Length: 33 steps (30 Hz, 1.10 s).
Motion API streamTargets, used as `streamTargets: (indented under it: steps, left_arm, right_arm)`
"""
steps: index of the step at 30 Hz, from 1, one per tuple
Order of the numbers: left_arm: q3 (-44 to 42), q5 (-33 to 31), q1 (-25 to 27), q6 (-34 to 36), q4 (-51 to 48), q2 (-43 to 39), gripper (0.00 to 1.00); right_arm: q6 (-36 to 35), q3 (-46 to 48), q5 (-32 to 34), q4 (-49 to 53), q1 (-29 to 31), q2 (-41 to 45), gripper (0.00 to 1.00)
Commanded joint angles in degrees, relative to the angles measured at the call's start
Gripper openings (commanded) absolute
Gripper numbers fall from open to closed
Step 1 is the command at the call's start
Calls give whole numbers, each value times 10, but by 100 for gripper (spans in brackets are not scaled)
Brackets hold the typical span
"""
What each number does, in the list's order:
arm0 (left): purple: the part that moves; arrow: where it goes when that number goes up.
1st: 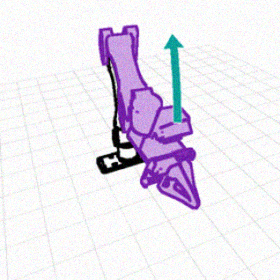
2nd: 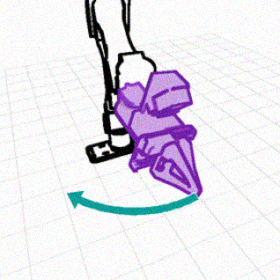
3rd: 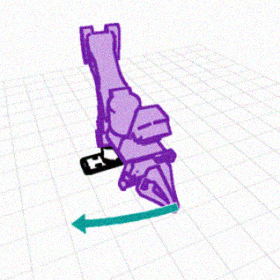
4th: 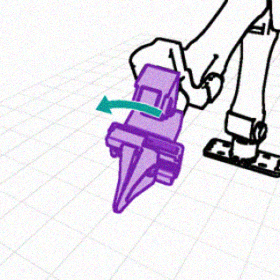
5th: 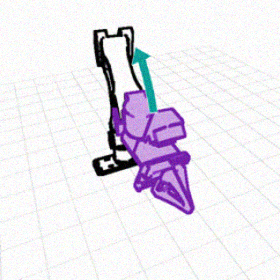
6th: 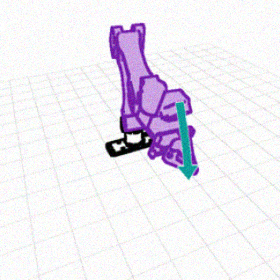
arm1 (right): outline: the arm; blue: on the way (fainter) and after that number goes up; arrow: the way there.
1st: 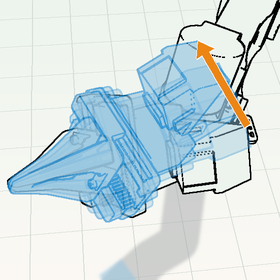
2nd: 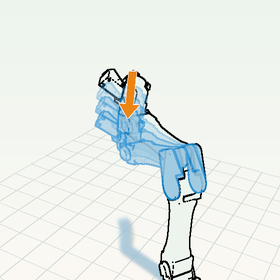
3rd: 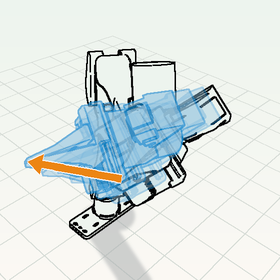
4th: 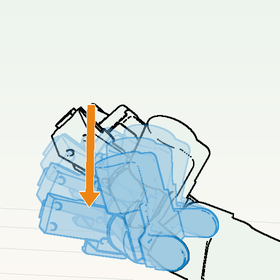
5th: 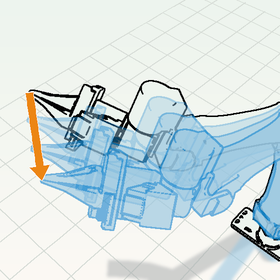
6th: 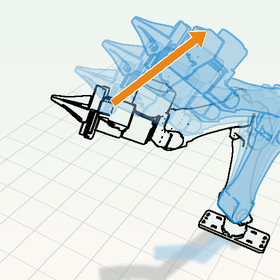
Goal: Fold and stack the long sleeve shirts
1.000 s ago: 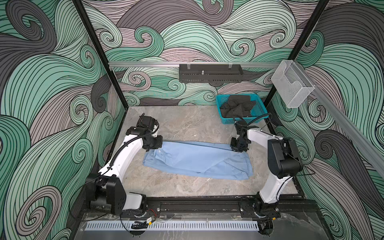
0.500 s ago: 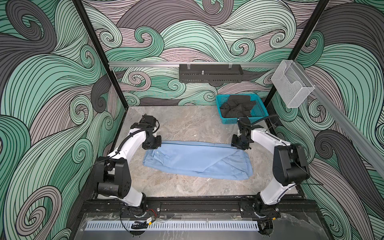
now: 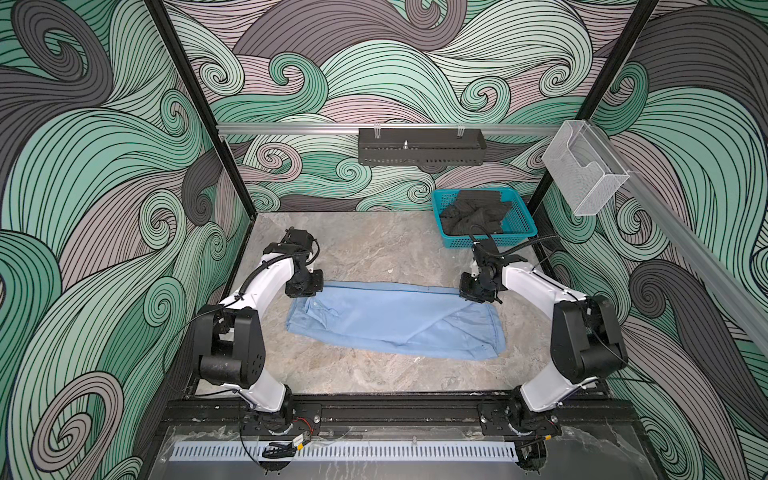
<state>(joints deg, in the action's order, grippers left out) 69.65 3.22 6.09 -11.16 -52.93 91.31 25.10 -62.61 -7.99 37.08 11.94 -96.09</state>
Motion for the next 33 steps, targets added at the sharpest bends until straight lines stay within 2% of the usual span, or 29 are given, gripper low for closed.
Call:
streamTargets:
  steps: [1,6,11,18,23,31,33]
  left_arm:
    - [21,3,-4,-6,-14,13,0]
    - [26,-12,-7,-7,-15,32,0]
    - [43,-24,-8,-2,-16,50,0]
    - [59,-6,-8,8,10,23,0]
    - [86,-22,-9,2,-28,80,0]
    - [110,-81,-11,5,-54,144,0]
    - [112,-94,-12,5,-57,150,20]
  right_arm:
    - [3,-20,0,-10,2,-37,24]
    - [9,-21,6,-14,2,-81,23]
    - [9,-27,18,-13,1,-91,23]
    - [6,-30,21,-7,2,-97,22]
    - [3,-32,22,-6,1,-103,22]
    - [-1,-33,25,-4,0,-110,22]
    - [-1,-34,22,-4,0,-108,22]
